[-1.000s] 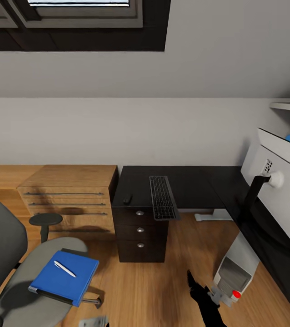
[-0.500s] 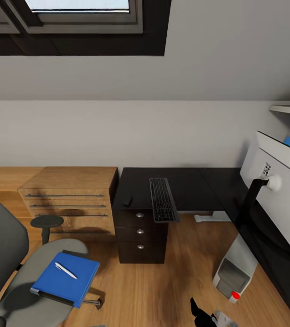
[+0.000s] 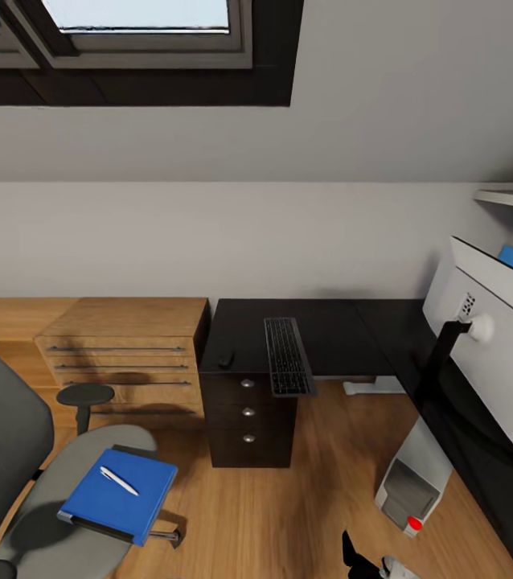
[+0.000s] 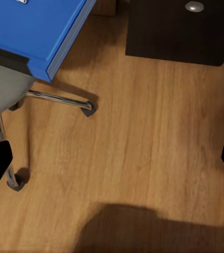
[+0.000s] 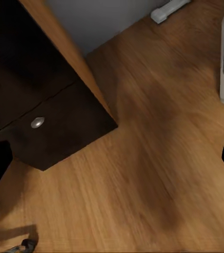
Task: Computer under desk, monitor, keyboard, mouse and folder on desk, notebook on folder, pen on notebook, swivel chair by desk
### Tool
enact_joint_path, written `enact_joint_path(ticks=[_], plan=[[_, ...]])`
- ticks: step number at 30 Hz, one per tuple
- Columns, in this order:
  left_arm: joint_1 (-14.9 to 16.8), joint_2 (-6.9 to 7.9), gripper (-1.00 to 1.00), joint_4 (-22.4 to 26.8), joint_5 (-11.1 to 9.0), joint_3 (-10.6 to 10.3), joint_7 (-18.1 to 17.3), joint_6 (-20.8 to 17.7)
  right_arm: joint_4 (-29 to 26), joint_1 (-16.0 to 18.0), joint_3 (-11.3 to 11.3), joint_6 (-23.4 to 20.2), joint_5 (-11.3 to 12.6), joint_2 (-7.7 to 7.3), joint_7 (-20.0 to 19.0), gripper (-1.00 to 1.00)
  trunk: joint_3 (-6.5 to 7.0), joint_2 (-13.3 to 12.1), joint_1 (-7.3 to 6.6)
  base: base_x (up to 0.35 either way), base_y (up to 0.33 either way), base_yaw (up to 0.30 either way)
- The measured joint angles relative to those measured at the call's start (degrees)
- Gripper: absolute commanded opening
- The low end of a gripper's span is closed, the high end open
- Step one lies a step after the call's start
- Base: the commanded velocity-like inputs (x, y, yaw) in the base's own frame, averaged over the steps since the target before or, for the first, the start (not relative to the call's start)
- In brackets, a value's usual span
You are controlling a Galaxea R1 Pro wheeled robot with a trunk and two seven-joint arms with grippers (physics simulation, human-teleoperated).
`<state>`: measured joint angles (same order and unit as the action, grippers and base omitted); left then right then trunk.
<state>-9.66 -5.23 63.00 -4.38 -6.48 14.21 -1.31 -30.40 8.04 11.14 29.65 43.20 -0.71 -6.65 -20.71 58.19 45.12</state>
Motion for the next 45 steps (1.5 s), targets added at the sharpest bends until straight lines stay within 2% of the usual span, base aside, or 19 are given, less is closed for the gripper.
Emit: enact_joint_path(ticks=[4,5,8,10,19,30,38,45], plan=[[0.0,0.05,1.0,-0.1,-0.1,0.1,0.0,0.0,1.3,0.0,0.4,0.9,-2.1,0.74,0.1,1.0,0.72,-1.6,-0.88,-0.008,0.0,0.0],[0.0,0.1,1.0,-0.5,-0.2,0.6,0.1,-0.1,2.3,0.0,0.5,1.4,-5.4,1.4,0.1,1.0,0.9,-2.0,-1.1,-0.001,0.0,0.0],[0.0,0.1,1.0,-0.7,-0.2,0.7,0.1,-0.1,2.5,0.0,0.5,1.5,-5.9,1.51,0.1,1.0,1.44,-3.2,-1.76,-0.046,0.0,0.0],[0.0,0.11,1.0,-0.9,-0.2,1.7,0.1,-0.1,2.5,0.0,0.6,1.5,-6.2,1.6,0.1,1.0,1.8,-4.0,-2.18,-0.207,0.0,0.0],[0.0,0.11,1.0,-1.0,-0.2,2.2,0.1,-0.1,2.5,0.0,0.7,2.1,-7.0,1.56,0.1,1.0,3.42,-7.6,-4.14,-0.305,0.0,0.0],[0.0,0.11,1.0,-1.0,-0.1,2.2,0.1,-0.1,2.7,0.0,1.1,10.8,-11.7,1.65,0.1,1.0,5.4,-12.0,-6.56,-0.335,0.0,0.0],[0.0,0.11,1.0,-1.0,-0.1,2.2,0.1,-0.1,3.6,0.0,1.1,12.9,-15.4,2.42,0.2,1.0,6.84,-15.3,-8.32,-0.338,0.0,0.0],[0.0,0.11,1.0,-1.0,-0.2,2.2,0.1,-0.1,4.3,0.0,1.0,15.4,-16.4,2.75,0.3,1.0,8.1,-18.1,-9.86,-0.339,0.0,0.0]])
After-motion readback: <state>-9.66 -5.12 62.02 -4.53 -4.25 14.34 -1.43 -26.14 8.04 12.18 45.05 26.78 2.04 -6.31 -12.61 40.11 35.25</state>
